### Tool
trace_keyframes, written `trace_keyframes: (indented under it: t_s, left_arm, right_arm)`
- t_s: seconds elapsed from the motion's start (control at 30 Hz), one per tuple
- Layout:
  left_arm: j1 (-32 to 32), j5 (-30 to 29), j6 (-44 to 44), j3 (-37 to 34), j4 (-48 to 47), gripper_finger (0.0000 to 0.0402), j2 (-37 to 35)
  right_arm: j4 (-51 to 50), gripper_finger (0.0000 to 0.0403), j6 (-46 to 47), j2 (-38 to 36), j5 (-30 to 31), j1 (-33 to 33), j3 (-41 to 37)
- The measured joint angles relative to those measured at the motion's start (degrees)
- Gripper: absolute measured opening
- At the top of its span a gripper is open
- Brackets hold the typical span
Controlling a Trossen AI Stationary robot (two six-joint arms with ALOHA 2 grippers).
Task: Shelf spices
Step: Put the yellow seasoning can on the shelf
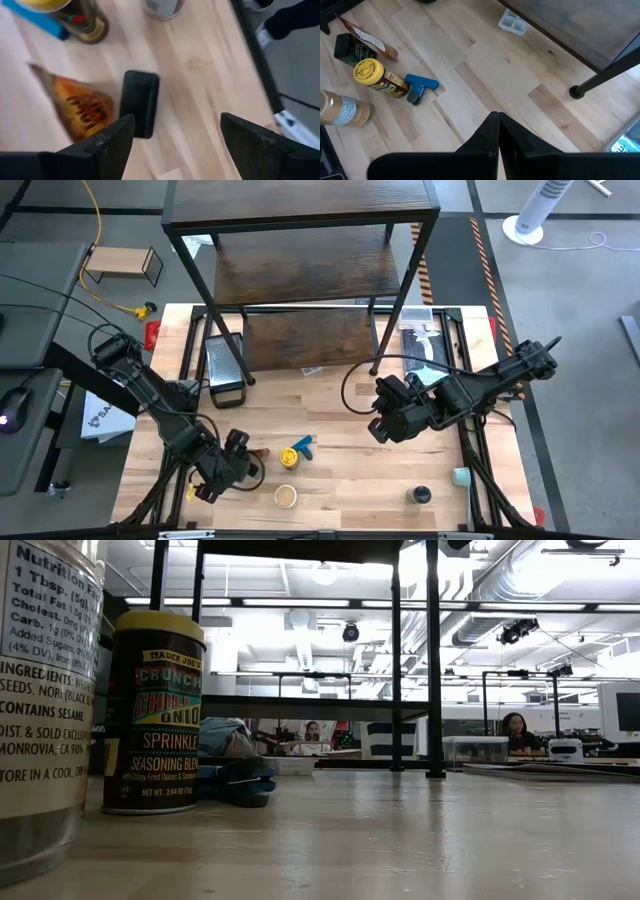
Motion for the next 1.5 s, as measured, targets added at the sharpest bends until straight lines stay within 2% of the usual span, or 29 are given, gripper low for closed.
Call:
trace_keyframes:
  t_s: [0.1,0.27,0.47,0.67,0.97,1.23,1.5]
  left_arm:
    - [0.08,-2.41,2.66,0.00,-1.07,0.0290,0.00]
    - [4.23,-6.85,16.71,0.87,1.27,0.0290,0.07]
    - [11.70,-8.83,18.95,3.76,3.48,0.0290,-0.04]
    - [16.66,-4.79,29.47,2.16,9.29,0.0290,1.84]
    - [20.25,2.56,32.17,2.78,14.13,0.0290,7.04]
    - [20.70,2.73,32.16,2.78,15.65,0.0290,8.48]
    - [20.79,5.95,33.03,2.78,17.19,0.0290,11.15]
  right_arm:
    - [0.00,0.0001,-0.01,0.00,0.43,0.01,0.00]
    - [0.00,0.0001,-0.01,0.00,1.43,-0.10,0.00]
    - [0.00,0.0001,0.60,0.00,1.23,-0.10,0.00]
    - [-0.01,0.0001,-0.01,0.00,1.06,-0.36,0.00]
    - [-0.56,0.0001,-0.01,0.00,1.01,-0.36,0.00]
    - [-0.87,0.0001,-0.04,0.00,1.01,-0.36,0.00]
    - [-0.86,0.0001,-0.45,0.00,1.01,-0.36,0.00]
